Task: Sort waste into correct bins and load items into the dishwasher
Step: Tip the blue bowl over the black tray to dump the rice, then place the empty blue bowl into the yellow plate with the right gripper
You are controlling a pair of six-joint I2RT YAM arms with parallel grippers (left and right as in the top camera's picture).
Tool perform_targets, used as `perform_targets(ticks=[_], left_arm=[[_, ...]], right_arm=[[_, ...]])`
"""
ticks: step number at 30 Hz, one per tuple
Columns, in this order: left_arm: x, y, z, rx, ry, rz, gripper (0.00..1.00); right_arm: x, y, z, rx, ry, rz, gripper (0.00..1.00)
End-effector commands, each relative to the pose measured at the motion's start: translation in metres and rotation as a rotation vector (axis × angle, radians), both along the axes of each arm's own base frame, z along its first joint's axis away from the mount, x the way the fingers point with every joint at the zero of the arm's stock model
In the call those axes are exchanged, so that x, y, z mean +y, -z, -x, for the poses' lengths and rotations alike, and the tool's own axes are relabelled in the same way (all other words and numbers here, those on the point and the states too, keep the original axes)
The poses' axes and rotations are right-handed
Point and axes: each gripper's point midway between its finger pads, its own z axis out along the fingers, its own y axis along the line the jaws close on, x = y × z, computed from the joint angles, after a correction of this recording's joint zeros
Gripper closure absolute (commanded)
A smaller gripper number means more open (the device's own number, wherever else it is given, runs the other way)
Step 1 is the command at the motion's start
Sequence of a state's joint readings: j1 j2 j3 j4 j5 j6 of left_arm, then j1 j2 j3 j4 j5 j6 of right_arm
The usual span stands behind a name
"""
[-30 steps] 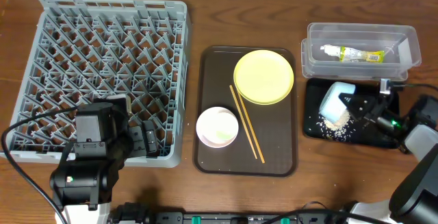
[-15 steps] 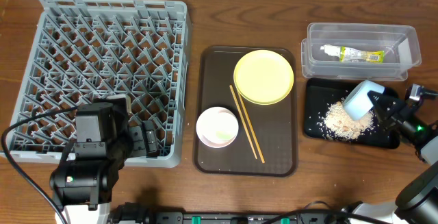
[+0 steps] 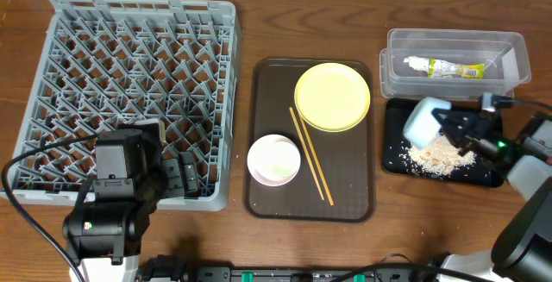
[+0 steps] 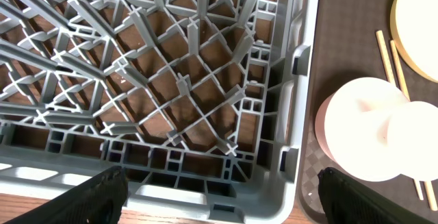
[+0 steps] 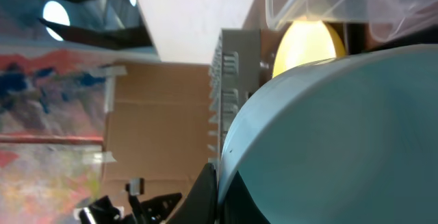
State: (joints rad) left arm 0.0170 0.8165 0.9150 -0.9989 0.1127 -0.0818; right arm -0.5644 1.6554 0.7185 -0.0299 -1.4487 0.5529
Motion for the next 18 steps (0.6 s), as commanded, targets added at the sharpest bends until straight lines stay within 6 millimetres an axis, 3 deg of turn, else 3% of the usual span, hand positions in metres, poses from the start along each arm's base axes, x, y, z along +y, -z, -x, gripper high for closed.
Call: perform_targets(ticks=[1, 3, 12, 18], left_arm=[[0.002, -0.008, -0.002, -0.02, -0.011, -0.004, 0.1], [0.002, -0.008, -0.001, -0.018, -0.011, -0.004, 0.1], [0.002, -0.008, -0.001, -0.017, -0.011, -0.004, 0.09], [0.002, -0.008, -0.001, -0.017, -0.011, -0.004, 0.1]], right_arm=[[0.012, -0.003, -0.005, 0.008, 0.005, 0.086, 0.99], [0.017, -0.004, -0.007, 0.016, 0.023, 0.154, 0.99], [0.077, -0.052, -0.013, -0.233, -0.027, 0.477, 0.99], [0.123, -0.046, -0.018, -0.369, -0.047, 0.777, 0.99]])
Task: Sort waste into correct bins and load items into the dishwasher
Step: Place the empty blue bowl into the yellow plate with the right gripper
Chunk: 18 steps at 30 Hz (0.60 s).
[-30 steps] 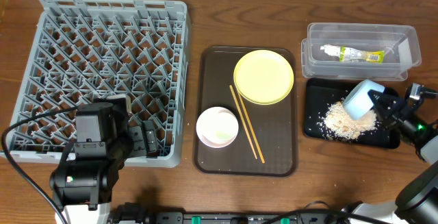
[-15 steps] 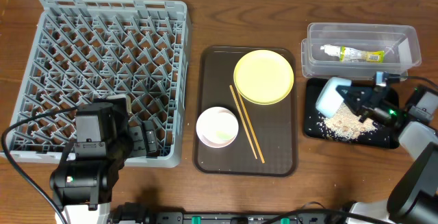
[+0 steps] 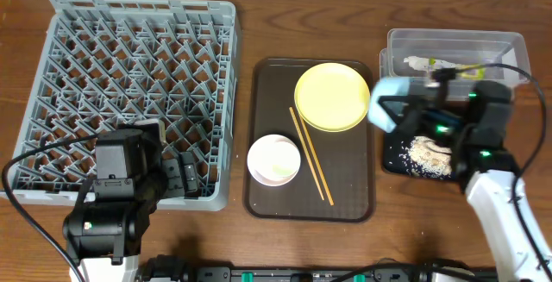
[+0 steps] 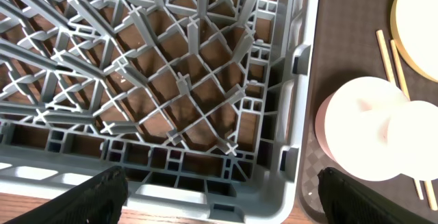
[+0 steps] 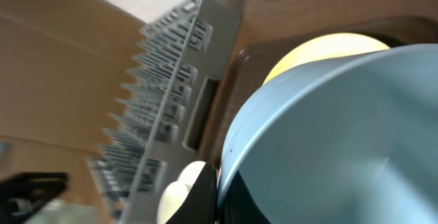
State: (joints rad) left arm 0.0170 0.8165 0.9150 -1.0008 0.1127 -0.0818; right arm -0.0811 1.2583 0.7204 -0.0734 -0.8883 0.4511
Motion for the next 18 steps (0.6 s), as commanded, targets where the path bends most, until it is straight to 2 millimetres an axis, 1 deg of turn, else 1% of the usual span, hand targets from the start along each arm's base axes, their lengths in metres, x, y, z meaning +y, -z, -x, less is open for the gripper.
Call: perform_targets(ticks=[1, 5, 8, 10, 13, 16, 18], left_arm=[[0.002, -0.008, -0.002, -0.019, -0.011, -0.004, 0.09], [0.002, -0.008, -0.002, -0.019, -0.011, -0.004, 0.1], [0.002, -0.008, -0.002, -0.019, -0.011, -0.004, 0.1], [0.002, -0.008, -0.002, -0.019, -0.011, -0.004, 0.1], [0.002, -0.008, -0.002, -0.019, -0.011, -0.004, 0.09], [0.002, -0.008, -0.002, -0.019, -0.011, -0.004, 0.09], [0.002, -0.008, -0.002, -0.019, -0.011, -0.004, 0.09]], right_arm=[[0.014, 0.008, -0.016, -0.141, 0.043, 0.281, 0.99], [0.047, 0.022, -0.012, -0.263, -0.027, 0.53, 0.99], [0.074, 0.033, -0.002, -0.307, -0.097, 0.621, 0.99], [0.085, 0.042, 0.002, -0.31, -0.122, 0.664, 0.99], [0.088, 0.057, -0.001, -0.299, -0.092, 0.751, 0.99], [0.082, 0.07, -0.016, -0.315, -0.031, 0.846, 0.99], [0.083, 0.08, -0.023, -0.324, -0.032, 0.87, 0.99]])
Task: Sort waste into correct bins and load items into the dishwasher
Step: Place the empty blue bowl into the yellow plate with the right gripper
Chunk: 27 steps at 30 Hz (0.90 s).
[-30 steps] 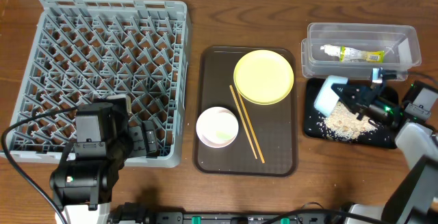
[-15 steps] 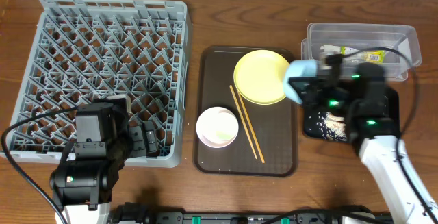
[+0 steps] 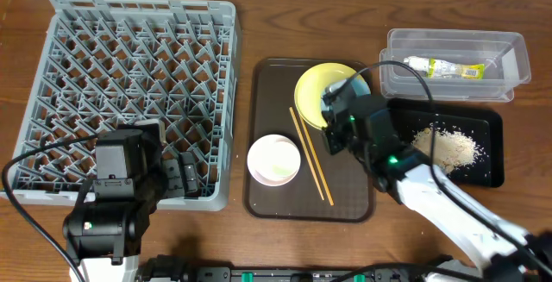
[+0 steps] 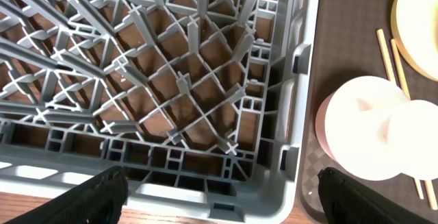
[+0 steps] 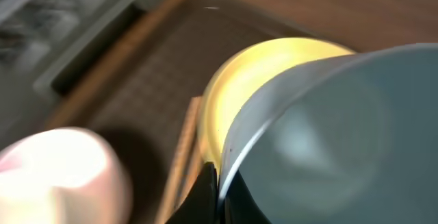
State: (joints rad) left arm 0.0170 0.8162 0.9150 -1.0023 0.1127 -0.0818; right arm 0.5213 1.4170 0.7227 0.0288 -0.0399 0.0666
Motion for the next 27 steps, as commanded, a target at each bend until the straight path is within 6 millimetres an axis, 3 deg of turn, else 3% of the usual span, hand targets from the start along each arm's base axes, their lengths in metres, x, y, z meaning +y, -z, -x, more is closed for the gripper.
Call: perform_targets(ticks=[1, 7, 13, 16, 20, 24, 27], left_arm=[[0.002, -0.008, -0.002, -0.02, -0.011, -0.004, 0.1], [0.002, -0.008, -0.002, -0.02, -0.011, -0.004, 0.09], [0.002, -0.008, -0.002, -0.02, -0.011, -0.004, 0.09], [0.002, -0.008, -0.002, -0.02, -0.011, -0.004, 0.09], [0.002, -0.008, -0.002, -0.02, -0.011, -0.004, 0.1], [0.002, -0.008, -0.002, -0.02, -0.011, -0.004, 0.1], [0.002, -0.008, -0.002, -0.02, -0.011, -0.004, 0.09]], right_arm=[[-0.014, 0.012, -0.022, -0.063, 0.073, 0.13, 0.99], [0.003, 0.046, -0.028, -0.025, 0.022, 0.108, 0.99], [0.009, 0.056, -0.026, -0.001, -0.007, 0.096, 0.98], [0.012, 0.056, -0.021, 0.014, -0.022, 0.097, 0.72], [0.019, 0.028, -0.015, 0.007, -0.061, 0.053, 0.59], [0.026, -0.02, -0.009, 0.0, -0.075, -0.012, 0.58], [0.04, -0.037, 0.009, 0.053, -0.144, -0.07, 0.56]])
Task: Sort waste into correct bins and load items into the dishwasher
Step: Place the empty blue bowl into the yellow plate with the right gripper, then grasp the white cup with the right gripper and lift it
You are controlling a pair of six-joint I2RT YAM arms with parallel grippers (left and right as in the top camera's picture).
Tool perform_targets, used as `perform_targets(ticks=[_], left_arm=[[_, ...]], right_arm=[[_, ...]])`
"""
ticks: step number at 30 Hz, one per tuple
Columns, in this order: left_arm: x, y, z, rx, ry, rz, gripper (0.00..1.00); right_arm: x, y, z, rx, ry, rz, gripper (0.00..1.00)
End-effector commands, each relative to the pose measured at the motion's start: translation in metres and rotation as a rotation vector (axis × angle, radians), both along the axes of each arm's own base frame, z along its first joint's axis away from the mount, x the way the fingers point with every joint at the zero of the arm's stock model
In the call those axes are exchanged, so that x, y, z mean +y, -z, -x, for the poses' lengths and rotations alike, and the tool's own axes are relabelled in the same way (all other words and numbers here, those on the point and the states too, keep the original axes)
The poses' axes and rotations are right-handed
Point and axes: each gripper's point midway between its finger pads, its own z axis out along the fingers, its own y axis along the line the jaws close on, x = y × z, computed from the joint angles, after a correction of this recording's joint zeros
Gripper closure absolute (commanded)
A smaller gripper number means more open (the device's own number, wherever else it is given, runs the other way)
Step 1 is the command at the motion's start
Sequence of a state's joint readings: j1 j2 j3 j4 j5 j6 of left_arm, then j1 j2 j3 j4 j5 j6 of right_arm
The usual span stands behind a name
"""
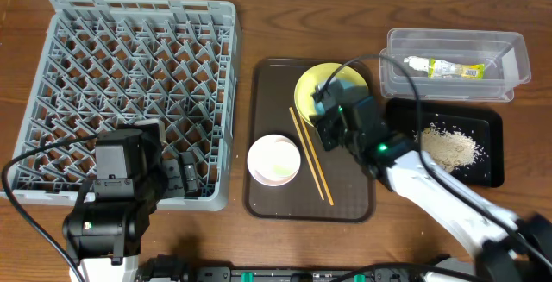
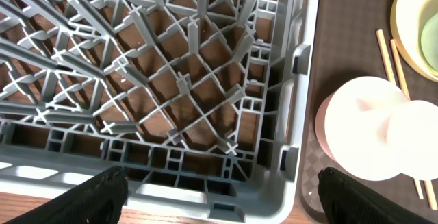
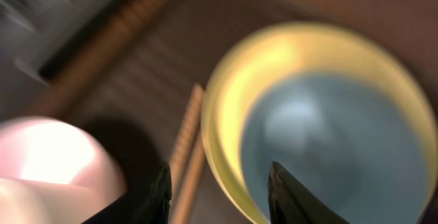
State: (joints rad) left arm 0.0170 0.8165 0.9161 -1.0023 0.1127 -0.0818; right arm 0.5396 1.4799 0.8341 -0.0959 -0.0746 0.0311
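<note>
A light blue bowl (image 3: 328, 142) sits inside the yellow plate (image 3: 226, 114) at the back of the brown tray (image 1: 267, 187). My right gripper (image 3: 219, 193) hangs open just above the plate's left rim, its fingers astride the rim and holding nothing. The arm covers most of the bowl in the overhead view. On the tray also lie chopsticks (image 1: 310, 157) and a white bowl (image 1: 274, 159). The grey dish rack (image 1: 138, 92) stands to the left. My left gripper (image 2: 229, 196) is open over the rack's near right corner.
A black bin (image 1: 483, 166) at the right holds a heap of rice (image 1: 448, 148). Behind it a clear container (image 1: 453, 58) holds a tube-like wrapper (image 1: 444, 68). The tray lies between the rack and the bins.
My right gripper was shut on the blue bowl over the yellow plate. Now it is open and the bowl rests in the plate. The left arm has not moved.
My right gripper first held the blue bowl tipped over the black bin, with rice below it. Then it held the bowl between the bin and the tray, then over the yellow plate. The bowl now lies in the plate, let go.
</note>
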Motion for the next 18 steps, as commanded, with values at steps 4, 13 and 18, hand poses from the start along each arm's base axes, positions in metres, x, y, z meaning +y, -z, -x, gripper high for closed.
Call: perform_targets(ticks=[4, 13, 18], left_arm=[[0.002, -0.008, -0.002, -0.019, -0.011, -0.004, 0.1], [0.002, -0.008, -0.002, -0.019, -0.011, -0.004, 0.1], [0.002, -0.008, -0.002, -0.019, -0.011, -0.004, 0.09]], right_arm=[[0.037, -0.024, 0.041, 0.138, -0.122, -0.141, 0.58], [0.053, 0.029, 0.079, 0.334, -0.128, -0.047, 0.62], [0.051, 0.054, 0.082, 0.395, -0.075, -0.008, 0.76]])
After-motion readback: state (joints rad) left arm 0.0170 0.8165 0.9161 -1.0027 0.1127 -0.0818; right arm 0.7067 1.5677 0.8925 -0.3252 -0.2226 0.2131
